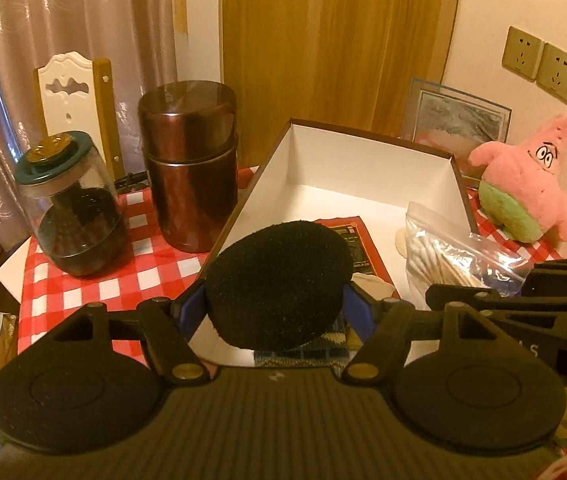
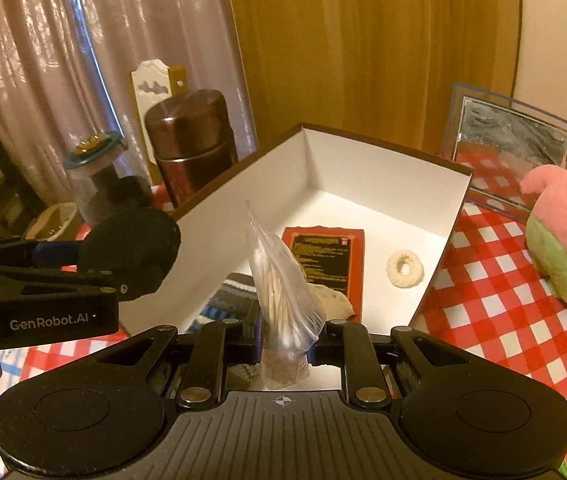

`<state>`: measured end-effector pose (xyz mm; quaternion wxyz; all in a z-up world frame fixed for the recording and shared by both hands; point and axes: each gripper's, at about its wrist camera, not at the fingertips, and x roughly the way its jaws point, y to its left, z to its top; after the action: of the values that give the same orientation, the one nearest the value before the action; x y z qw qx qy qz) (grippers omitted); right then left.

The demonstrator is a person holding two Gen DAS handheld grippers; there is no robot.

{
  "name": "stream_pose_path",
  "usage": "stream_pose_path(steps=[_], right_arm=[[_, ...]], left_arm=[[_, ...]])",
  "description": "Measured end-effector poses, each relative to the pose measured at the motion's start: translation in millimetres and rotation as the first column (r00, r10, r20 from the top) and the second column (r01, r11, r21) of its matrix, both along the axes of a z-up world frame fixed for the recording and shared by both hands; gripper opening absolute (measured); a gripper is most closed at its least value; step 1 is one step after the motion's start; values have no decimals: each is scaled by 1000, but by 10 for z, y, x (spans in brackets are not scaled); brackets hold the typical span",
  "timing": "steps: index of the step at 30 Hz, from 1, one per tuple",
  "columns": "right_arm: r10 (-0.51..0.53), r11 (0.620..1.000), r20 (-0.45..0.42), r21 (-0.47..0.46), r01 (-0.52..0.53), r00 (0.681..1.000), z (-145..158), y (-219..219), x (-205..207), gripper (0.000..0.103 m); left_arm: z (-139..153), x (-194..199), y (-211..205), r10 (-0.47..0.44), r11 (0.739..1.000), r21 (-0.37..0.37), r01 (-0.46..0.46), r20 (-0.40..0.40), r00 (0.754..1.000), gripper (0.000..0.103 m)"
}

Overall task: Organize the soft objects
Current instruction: 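Carry both items over the shoebox while the right gripper releases the swab bag inside, then open the left gripper to drop the black sponge pad into the shoebox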

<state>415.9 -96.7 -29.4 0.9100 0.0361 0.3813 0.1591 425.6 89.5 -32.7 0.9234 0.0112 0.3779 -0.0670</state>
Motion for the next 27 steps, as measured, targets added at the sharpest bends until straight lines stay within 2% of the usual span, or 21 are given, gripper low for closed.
stream_pose_path(steps=[9,12,14,15,24,27], right_arm=[[-5,1000,-23,4,5,1000,-117,-16,223,21],[-14,1000,-6,5,14,1000,-125,-30,239,33],[-25,1000,9,16,25,1000,-117,-50,248,52],[-31,999,16,26,30,999,-112,-63,247,54],[-48,999,10,27,47,999,-109,-138,271,57],[-55,998,14,40,55,998,-84,-164,250,57]], left_arm=[[-158,251,-5,-4,1000,-10,4,-34,999,71],[-193,289,1,-7,1000,-8,7,-37,999,71],[-207,302,-4,-6,1000,-6,6,-39,999,71],[-215,309,0,-8,1000,-8,8,-42,999,71],[-234,329,-18,-19,1000,-8,18,-32,999,72],[-225,319,-33,-15,1000,-8,14,-11,1000,78]])
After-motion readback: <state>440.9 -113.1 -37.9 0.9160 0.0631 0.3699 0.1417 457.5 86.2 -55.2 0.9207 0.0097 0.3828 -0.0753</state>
